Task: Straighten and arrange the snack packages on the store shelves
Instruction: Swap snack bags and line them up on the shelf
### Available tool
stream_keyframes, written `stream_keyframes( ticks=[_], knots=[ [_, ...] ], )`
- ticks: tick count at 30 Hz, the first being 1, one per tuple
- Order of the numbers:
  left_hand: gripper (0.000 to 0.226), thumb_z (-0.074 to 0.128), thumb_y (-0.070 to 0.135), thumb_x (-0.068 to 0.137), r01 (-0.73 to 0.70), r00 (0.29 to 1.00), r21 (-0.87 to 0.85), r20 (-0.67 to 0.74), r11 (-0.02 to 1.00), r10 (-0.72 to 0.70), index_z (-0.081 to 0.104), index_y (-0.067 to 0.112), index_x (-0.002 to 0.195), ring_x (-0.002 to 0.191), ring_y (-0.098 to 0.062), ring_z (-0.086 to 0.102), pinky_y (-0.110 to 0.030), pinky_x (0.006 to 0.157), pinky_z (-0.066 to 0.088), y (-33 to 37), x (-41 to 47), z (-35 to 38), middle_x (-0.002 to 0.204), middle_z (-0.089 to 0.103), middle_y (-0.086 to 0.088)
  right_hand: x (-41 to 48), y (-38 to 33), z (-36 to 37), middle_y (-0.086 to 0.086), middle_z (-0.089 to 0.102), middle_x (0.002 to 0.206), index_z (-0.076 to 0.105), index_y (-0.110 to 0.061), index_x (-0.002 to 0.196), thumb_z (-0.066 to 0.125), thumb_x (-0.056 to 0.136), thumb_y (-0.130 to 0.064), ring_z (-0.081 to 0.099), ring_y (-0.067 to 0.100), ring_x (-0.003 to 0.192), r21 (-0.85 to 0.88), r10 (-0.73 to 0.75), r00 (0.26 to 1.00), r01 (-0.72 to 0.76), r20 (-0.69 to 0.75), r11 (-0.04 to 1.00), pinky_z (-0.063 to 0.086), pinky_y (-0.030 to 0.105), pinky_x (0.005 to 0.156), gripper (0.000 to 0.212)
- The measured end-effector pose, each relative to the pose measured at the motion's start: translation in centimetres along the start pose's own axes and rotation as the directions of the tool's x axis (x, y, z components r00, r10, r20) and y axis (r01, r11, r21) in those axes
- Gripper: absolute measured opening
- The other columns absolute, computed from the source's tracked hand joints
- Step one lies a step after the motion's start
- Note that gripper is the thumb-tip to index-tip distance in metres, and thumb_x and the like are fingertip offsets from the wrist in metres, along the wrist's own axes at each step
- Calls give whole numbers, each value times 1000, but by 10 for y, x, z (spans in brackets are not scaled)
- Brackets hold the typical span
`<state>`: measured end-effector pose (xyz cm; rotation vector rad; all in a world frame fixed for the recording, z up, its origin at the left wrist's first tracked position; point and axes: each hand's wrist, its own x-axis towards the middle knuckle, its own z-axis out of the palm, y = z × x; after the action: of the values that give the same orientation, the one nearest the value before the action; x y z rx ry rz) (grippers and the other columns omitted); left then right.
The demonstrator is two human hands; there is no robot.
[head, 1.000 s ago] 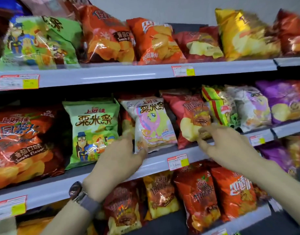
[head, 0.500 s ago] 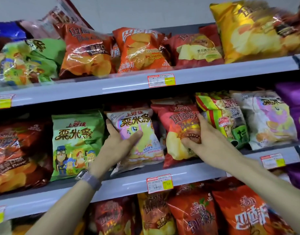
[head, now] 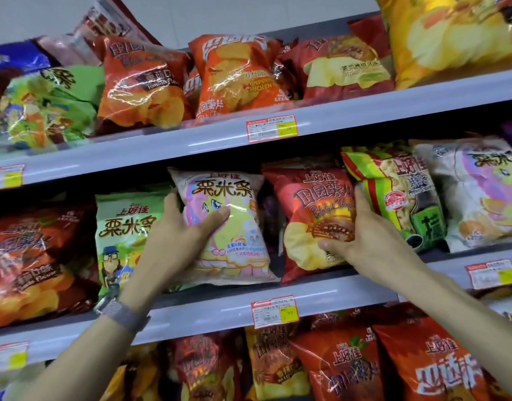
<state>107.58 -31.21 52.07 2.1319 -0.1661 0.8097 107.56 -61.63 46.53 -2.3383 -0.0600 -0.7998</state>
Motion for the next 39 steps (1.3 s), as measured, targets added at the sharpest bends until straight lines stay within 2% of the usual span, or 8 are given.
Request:
stream_keyframes(
  ticks=[6, 16, 22, 25, 30, 33, 36, 39],
  knots=[
    [83, 82, 76, 69, -37, 999, -87, -29, 995, 34, 51, 45, 139, 98, -9, 76, -37, 91, 58, -21, -25, -56, 115, 76, 19, -9, -19, 14, 8, 60, 144, 1, -24, 166, 90, 75, -46, 58, 32, 129, 32, -8, 998, 10, -56, 999, 46, 38, 102, 129],
    [83, 75, 81, 67, -29, 994, -148, -112, 989, 12, 52, 49, 140, 100, -8, 77, -52, 99, 57, -60, -63, -134, 119, 75, 23, -14, -89, 78, 5, 58, 144, 1, -28, 165, 87, 80, -45, 56, 28, 129, 109, -155, 988, 154, -3, 982, 48, 39, 103, 122],
    [75, 83, 70, 74, -22, 990, -168, -138, 986, -1, 49, 53, 138, 91, 11, 71, -32, 89, 56, -78, -80, -146, 107, 70, 40, -19, -119, 102, 4, 56, 148, 4, -29, 166, 86, 81, -42, 55, 27, 131, 138, -186, 982, 181, 24, 974, 46, 35, 100, 119],
    [79, 82, 73, 70, -13, 995, -214, -95, 977, -8, 46, 56, 138, 93, 5, 74, -37, 91, 59, -74, -81, -141, 107, 72, 38, -23, -121, 102, 3, 56, 148, 6, -32, 165, 85, 82, -44, 55, 25, 131, 167, -179, 983, 172, 28, 971, 48, 37, 103, 116],
    [85, 83, 72, 69, -38, 999, -314, -24, 949, 32, 41, 58, 142, 96, -2, 77, -41, 93, 61, -56, -84, -115, 111, 73, 34, -52, -111, 86, -17, 51, 147, 27, -36, 158, 69, 92, -55, 48, 5, 132, 225, -231, 972, 234, -41, 946, 38, 24, 99, 81],
    [80, 77, 68, 77, -86, 996, -301, -11, 950, 87, 33, 57, 143, 88, 6, 74, -29, 84, 59, -37, -83, -86, 101, 69, 44, -72, -99, 63, -38, 50, 132, 42, -47, 141, 57, 97, -57, 48, -8, 122, 264, -251, 966, 259, -66, 929, 37, 12, 95, 48],
    [97, 67, 74, 78, -159, 987, -245, -20, 956, 159, 13, 54, 155, 84, 8, 72, -18, 73, 54, -12, -78, -54, 94, 71, 37, -85, -82, 35, -33, 58, 132, 49, -49, 139, 48, 96, -64, 53, -7, 125, 365, -212, 976, 216, -51, 906, 45, 26, 103, 46],
    [100, 65, 75, 85, -251, 966, -203, 5, 946, 258, -2, 55, 157, 99, -10, 75, -32, 82, 56, 18, -70, -19, 116, 63, 30, -88, -65, 5, -32, 62, 129, 49, -53, 138, 47, 97, -65, 57, -11, 119, 437, -180, 983, 180, -41, 881, 49, 21, 95, 42]
  ],
)
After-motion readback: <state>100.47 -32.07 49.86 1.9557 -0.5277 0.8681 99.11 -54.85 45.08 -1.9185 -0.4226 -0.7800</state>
